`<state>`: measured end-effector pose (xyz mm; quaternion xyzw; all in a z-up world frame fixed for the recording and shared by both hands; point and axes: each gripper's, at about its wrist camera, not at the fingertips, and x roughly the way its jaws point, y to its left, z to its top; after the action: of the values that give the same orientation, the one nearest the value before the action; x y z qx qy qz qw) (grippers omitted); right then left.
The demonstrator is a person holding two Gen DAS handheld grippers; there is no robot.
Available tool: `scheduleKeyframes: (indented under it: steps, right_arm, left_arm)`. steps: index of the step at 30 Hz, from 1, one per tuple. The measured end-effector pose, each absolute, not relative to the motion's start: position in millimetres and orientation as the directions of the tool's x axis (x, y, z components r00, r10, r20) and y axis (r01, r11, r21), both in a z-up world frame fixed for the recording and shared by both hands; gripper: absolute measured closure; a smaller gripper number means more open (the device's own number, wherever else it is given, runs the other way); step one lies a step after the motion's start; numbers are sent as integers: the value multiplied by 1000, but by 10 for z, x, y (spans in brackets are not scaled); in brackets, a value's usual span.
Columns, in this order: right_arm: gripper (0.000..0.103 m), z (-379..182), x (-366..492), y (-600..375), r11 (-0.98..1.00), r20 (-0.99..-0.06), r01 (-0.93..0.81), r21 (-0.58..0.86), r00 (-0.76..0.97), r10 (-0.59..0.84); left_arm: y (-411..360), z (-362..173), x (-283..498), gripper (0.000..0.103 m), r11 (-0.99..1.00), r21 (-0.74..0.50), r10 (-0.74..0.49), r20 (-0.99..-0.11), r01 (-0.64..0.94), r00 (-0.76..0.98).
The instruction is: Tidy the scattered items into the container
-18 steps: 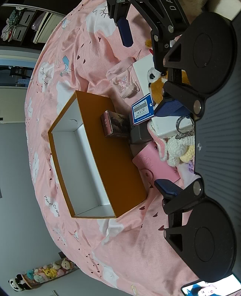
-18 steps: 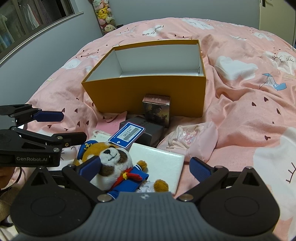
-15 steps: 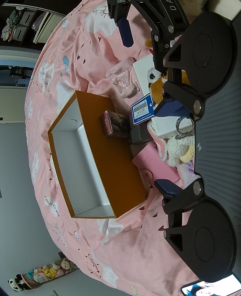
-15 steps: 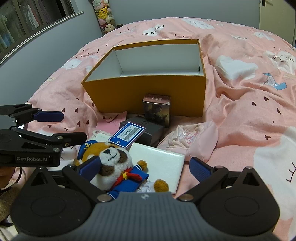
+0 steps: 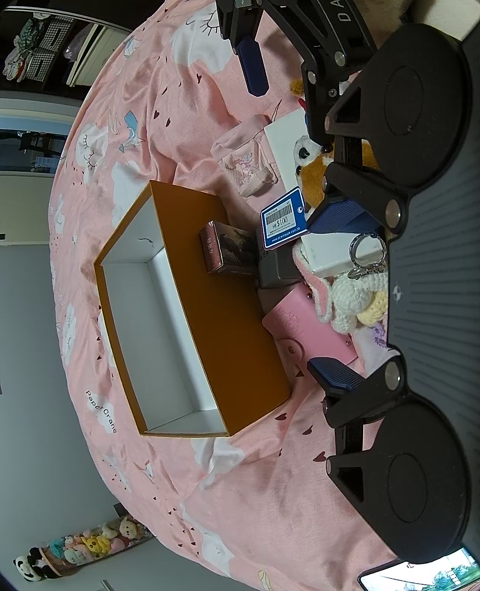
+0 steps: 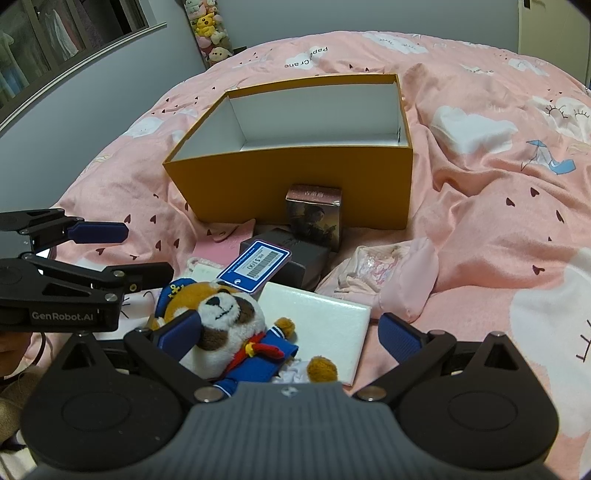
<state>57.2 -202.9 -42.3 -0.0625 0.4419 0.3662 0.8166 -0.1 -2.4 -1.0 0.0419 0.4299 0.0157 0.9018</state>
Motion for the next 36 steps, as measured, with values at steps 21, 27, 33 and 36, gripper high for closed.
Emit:
scheduleKeyframes:
  steps: [21,27,33,36]
  right_arm:
    - [6,-284,483,-1900,565,-765,-805,181,246,596]
    - [18,-416,451,-1799,523,-794,-824,218,161,586]
    - [19,-540,444,-1703,503,-812,-842,197,147,565]
    - [25,-572,467,-1678,500,-809,-842,203,144,570]
  left_arm:
    - [-35,3,-143,24,987,27,-64,-834,157,548]
    - [-1,-23,-133,26,984,16,-80,-851,178,519]
    - [80,-87,-97,27,989,4,-71,-868,151,492]
    - [115,-102,-90,27,990,1,-70,-869,144,489]
